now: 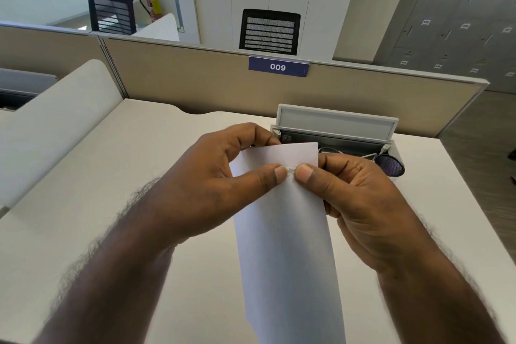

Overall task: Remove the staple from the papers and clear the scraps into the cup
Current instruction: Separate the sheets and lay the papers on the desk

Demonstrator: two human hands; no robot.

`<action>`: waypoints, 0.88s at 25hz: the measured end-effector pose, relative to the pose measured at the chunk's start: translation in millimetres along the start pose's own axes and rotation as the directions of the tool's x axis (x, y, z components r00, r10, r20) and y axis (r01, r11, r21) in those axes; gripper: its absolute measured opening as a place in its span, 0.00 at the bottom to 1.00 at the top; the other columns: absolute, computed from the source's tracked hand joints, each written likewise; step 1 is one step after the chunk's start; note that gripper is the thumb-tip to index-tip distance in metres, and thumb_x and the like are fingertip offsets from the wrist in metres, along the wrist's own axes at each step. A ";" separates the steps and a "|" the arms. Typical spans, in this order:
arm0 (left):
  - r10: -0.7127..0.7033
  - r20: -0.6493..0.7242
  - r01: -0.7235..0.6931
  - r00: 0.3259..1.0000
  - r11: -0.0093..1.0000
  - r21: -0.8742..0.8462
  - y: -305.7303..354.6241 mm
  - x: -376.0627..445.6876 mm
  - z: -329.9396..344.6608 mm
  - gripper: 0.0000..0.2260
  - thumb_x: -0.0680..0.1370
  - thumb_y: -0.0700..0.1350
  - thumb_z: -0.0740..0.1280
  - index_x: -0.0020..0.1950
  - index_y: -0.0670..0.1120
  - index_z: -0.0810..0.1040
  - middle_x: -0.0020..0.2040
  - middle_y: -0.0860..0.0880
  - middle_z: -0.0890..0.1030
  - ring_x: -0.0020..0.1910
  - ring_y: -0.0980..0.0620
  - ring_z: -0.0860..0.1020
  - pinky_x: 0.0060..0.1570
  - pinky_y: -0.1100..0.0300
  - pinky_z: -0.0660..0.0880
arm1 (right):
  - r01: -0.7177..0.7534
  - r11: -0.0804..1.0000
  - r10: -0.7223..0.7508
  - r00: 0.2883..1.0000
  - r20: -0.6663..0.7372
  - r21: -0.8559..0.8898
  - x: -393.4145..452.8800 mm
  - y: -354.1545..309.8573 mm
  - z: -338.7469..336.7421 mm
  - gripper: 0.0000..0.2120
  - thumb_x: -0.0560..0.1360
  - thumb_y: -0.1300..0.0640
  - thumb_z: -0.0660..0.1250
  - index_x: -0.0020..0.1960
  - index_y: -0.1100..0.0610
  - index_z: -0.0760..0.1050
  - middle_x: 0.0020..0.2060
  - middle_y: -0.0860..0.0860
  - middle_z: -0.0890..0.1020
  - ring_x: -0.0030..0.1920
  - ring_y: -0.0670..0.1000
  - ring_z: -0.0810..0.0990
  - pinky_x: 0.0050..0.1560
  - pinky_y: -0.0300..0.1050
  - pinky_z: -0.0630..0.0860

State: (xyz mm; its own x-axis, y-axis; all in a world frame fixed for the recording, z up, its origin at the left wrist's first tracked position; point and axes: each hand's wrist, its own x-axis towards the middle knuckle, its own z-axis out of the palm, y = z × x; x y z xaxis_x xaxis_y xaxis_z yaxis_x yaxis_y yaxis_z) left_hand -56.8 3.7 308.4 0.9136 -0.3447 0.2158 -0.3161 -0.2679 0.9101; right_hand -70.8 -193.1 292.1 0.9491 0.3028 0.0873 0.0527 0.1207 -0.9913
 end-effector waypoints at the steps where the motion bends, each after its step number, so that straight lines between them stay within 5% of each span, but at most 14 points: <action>1: 0.001 -0.022 -0.001 1.000 1.000 0.025 -1.8 0.6 1.6 0.12 0.71 0.56 0.70 0.53 0.57 0.79 0.54 0.59 0.82 0.58 0.60 0.79 0.51 0.71 0.75 | 0.009 1.000 -0.009 1.000 -0.015 -0.015 0.8 0.7 0.2 0.08 0.65 0.47 0.72 0.43 0.44 0.86 0.40 0.44 0.87 0.40 0.46 0.85 0.41 0.40 0.81; 6: 0.102 -0.325 -0.004 0.940 0.957 0.289 -18.1 -3.5 35.0 0.29 0.71 0.55 0.70 0.70 0.56 0.68 0.72 0.59 0.66 0.71 0.66 0.63 0.62 0.82 0.56 | 0.081 0.982 -0.128 0.951 -0.281 -0.171 8.6 7.3 -2.6 0.06 0.69 0.47 0.70 0.42 0.45 0.85 0.38 0.46 0.88 0.35 0.51 0.86 0.28 0.45 0.81; 8: 0.067 -0.325 0.037 0.943 0.952 0.303 -26.6 -11.2 55.2 0.36 0.70 0.57 0.68 0.76 0.56 0.59 0.78 0.57 0.54 0.76 0.63 0.53 0.65 0.82 0.49 | 0.095 0.956 -0.195 0.911 -0.362 -0.276 12.0 11.5 -3.2 0.03 0.72 0.48 0.71 0.42 0.42 0.84 0.38 0.44 0.87 0.35 0.52 0.86 0.28 0.50 0.82; 10: 0.053 -0.296 0.049 0.954 0.944 0.325 -37.7 -20.1 70.0 0.40 0.71 0.61 0.65 0.78 0.58 0.48 0.79 0.61 0.42 0.77 0.63 0.42 0.71 0.71 0.46 | 0.098 0.937 -0.236 0.884 -0.403 -0.334 15.5 16.6 -1.1 0.05 0.73 0.48 0.71 0.40 0.39 0.83 0.37 0.40 0.86 0.36 0.49 0.86 0.29 0.47 0.83; 13: -0.023 -0.212 0.090 0.977 0.946 0.310 -51.3 -29.9 83.9 0.39 0.71 0.68 0.61 0.73 0.69 0.38 0.77 0.67 0.36 0.74 0.69 0.39 0.69 0.68 0.47 | 0.058 0.907 -0.257 0.860 -0.440 -0.417 21.8 26.1 5.3 0.07 0.73 0.47 0.69 0.38 0.37 0.79 0.37 0.36 0.84 0.36 0.45 0.85 0.33 0.49 0.84; 16: -0.115 -0.203 0.173 0.972 0.940 0.294 -63.9 -38.4 94.5 0.36 0.70 0.68 0.62 0.71 0.71 0.45 0.77 0.67 0.49 0.74 0.68 0.55 0.69 0.66 0.62 | 0.016 0.882 -0.256 0.855 -0.451 -0.471 28.5 37.2 11.9 0.03 0.73 0.45 0.69 0.41 0.40 0.78 0.38 0.39 0.84 0.35 0.45 0.85 0.35 0.54 0.84; 18: -0.092 -0.296 0.161 0.951 0.962 0.220 -74.2 -42.0 95.6 0.26 0.75 0.56 0.65 0.70 0.64 0.60 0.69 0.64 0.66 0.62 0.66 0.73 0.55 0.67 0.77 | 0.021 0.874 -0.270 0.852 -0.449 -0.486 32.3 43.3 16.4 0.02 0.73 0.43 0.69 0.42 0.40 0.78 0.40 0.40 0.85 0.37 0.46 0.86 0.37 0.52 0.85; 22: -0.209 -0.425 0.236 0.881 0.972 0.012 -101.4 -36.5 80.5 0.13 0.76 0.49 0.60 0.58 0.58 0.76 0.50 0.59 0.82 0.46 0.59 0.81 0.39 0.65 0.77 | 0.129 0.865 -0.291 0.916 -0.277 -0.485 37.4 55.0 21.5 0.09 0.71 0.36 0.66 0.48 0.35 0.79 0.46 0.35 0.84 0.46 0.41 0.84 0.40 0.37 0.83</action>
State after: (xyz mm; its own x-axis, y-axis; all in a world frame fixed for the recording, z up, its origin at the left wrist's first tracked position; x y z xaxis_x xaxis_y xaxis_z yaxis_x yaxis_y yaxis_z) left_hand -78.7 -28.9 179.8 0.9793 0.1351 0.1505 -0.0945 -0.3521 0.9312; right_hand -39.1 -154.8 243.0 0.9397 -0.0193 0.3415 0.3184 -0.3152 -0.8940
